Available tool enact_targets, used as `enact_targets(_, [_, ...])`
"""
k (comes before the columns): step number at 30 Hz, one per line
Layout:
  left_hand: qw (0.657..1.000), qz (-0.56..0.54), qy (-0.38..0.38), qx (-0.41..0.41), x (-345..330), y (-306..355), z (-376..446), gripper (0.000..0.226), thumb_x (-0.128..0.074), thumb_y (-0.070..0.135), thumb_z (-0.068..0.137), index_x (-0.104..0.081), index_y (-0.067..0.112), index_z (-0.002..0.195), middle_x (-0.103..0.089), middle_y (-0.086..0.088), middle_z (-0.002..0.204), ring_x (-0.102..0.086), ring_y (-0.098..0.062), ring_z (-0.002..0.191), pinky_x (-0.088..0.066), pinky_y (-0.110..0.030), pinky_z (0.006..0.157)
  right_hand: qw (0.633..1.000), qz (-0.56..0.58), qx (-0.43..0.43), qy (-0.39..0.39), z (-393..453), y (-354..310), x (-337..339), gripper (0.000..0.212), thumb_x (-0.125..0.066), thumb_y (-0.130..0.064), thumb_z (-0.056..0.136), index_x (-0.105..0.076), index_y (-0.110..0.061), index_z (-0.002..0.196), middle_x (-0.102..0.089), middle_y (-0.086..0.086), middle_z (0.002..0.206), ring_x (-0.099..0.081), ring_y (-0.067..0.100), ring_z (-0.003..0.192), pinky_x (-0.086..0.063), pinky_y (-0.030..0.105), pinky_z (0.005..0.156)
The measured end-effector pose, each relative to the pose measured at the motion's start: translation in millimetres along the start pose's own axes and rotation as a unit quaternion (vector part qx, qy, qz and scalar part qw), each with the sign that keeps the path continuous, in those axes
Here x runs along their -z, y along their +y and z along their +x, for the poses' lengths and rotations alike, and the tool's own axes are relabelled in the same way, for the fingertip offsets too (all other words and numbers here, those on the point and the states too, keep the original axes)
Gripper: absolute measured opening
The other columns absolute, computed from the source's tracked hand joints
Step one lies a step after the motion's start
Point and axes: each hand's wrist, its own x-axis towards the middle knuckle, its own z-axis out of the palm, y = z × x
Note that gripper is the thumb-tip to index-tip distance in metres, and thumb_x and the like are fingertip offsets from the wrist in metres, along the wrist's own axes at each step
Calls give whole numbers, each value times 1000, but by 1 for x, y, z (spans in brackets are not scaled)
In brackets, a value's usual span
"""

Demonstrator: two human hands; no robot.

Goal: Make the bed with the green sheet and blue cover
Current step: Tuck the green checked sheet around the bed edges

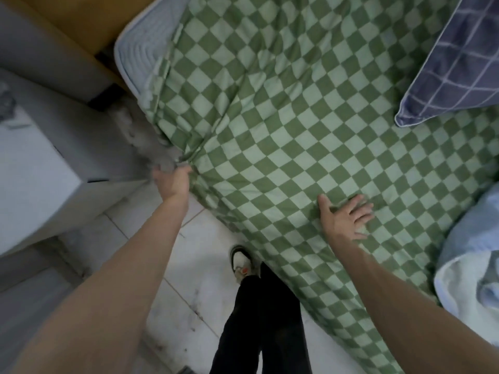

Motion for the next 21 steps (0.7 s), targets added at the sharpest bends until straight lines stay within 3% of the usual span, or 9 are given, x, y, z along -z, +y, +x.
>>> enact_targets(2, [997,44,-4,-70,5,31,13,92,-71,30,74,-26,21,154,-40,-7,154,-47,-28,134,-42,-40,110,1000,3,3,1,-20,-20,-16,108,-23,-88,78,23,-28,155,27,7,164,22,33,151,6,72,113])
enact_targets(5, [983,96,-25,-154,3,80,33,96,-76,50,74,-28,25,154,-42,-3,152,-48,-25,134,-41,-42,111,997,-41,69,0,-52,-49,-39,93,-20,-80,88,24,-31,154,25,12,164,22,37,151,3,71,116])
enact_targets(8, [951,244,-28,-187,-3,118,56,100,-79,54,73,-23,30,154,-38,-6,152,-47,-31,133,-43,-47,106,982,-93,164,-2,-65,-83,-46,87,-23,-77,91,20,-36,155,26,11,164,24,39,149,3,71,115])
enact_targets(13, [909,347,-65,-221,5,139,91,52,-67,56,87,-59,21,124,-64,-8,124,-60,-31,111,-48,-38,84,971,-127,204,5,-47,-159,-27,110,-37,-90,75,18,-40,155,29,6,163,25,39,149,7,74,112])
enact_targets(15, [926,312,-15,-214,18,145,102,33,-58,44,94,-62,18,115,-67,-7,114,-63,-30,105,-50,-38,84,974,-98,206,9,-41,-185,-21,113,-42,-91,72,15,-41,156,30,3,163,25,38,149,4,74,114])
enact_targets(18, [961,144,167,-164,38,172,127,12,-47,20,92,-54,14,99,-62,-6,101,-63,-33,102,-50,-35,82,976,-80,202,22,-32,-222,-19,107,-38,-90,73,15,-45,155,28,-1,163,25,38,149,2,76,112])
enact_targets(21, [980,26,188,-63,39,204,151,32,-53,16,92,-58,6,122,-63,-15,123,-61,-34,113,-52,-40,94,972,-94,214,37,-29,-257,-19,101,-30,-90,78,16,-43,155,26,2,164,26,37,149,3,77,111])
